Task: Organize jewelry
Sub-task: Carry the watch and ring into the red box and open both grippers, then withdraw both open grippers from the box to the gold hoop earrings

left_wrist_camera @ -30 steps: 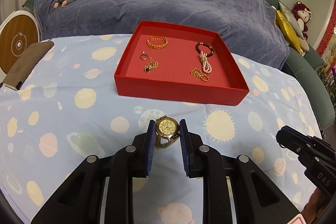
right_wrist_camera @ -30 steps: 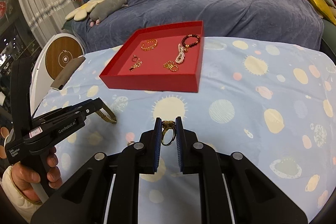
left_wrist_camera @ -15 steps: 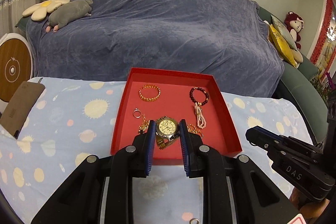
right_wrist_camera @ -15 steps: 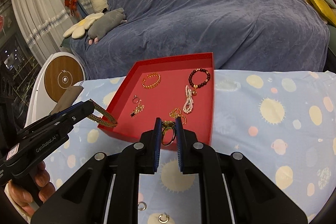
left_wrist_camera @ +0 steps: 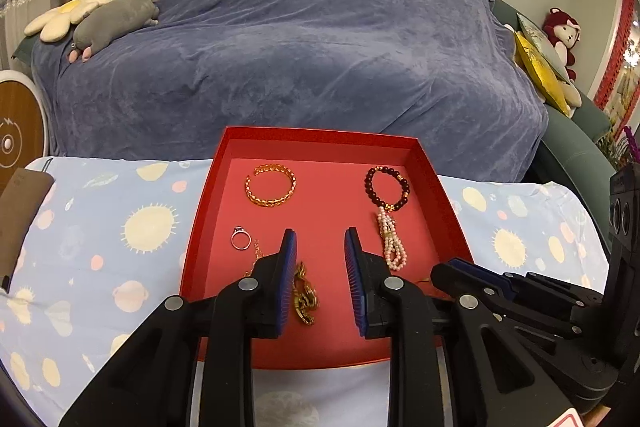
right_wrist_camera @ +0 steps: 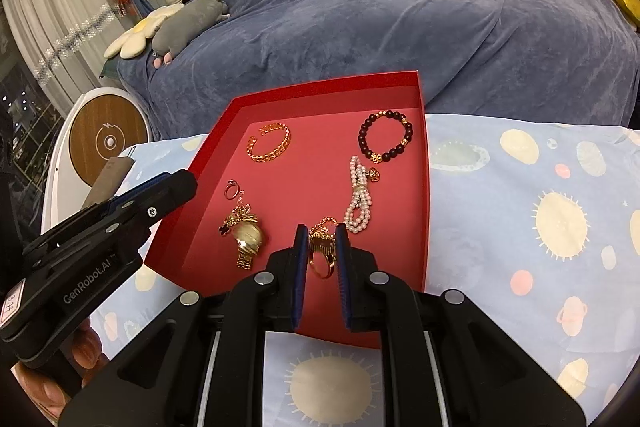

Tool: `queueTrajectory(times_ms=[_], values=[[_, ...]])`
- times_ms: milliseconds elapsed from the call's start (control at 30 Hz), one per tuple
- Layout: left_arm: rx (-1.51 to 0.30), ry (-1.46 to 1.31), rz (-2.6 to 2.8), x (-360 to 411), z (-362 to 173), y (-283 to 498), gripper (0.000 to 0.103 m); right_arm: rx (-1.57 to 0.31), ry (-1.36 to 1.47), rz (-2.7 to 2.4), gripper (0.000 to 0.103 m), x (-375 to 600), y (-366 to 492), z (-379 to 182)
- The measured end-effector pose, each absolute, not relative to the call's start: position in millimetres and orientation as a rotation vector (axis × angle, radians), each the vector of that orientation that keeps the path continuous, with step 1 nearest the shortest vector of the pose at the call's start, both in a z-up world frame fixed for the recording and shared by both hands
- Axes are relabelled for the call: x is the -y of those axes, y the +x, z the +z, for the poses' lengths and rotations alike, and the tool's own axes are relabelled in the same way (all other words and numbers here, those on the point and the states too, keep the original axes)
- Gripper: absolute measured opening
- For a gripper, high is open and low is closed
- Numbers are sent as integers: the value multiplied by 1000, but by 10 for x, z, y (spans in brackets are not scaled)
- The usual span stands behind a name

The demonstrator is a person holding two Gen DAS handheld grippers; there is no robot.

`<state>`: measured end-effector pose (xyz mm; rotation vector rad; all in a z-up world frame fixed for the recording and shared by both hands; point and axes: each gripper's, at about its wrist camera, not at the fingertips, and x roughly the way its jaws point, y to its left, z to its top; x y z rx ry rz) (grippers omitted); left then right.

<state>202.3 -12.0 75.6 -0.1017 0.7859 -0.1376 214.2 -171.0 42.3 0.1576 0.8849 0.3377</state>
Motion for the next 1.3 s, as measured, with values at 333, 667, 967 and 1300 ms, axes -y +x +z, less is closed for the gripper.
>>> queueTrajectory(times_ms=[333,667,967,1300], values=[[-715,-114,-105,-109,1045,1422,63,-828,138,347,34,1915,1514,744],[-780,-89,-111,-148,737,533,71,-902,130,356,36,1971,502,435],[-882,30,-155,40,213,247,71,-984,-39,363,35,1670,315,-141],[-912,49,-202,173,64,249,71,-966,-53,355,30,1593,413,-210]])
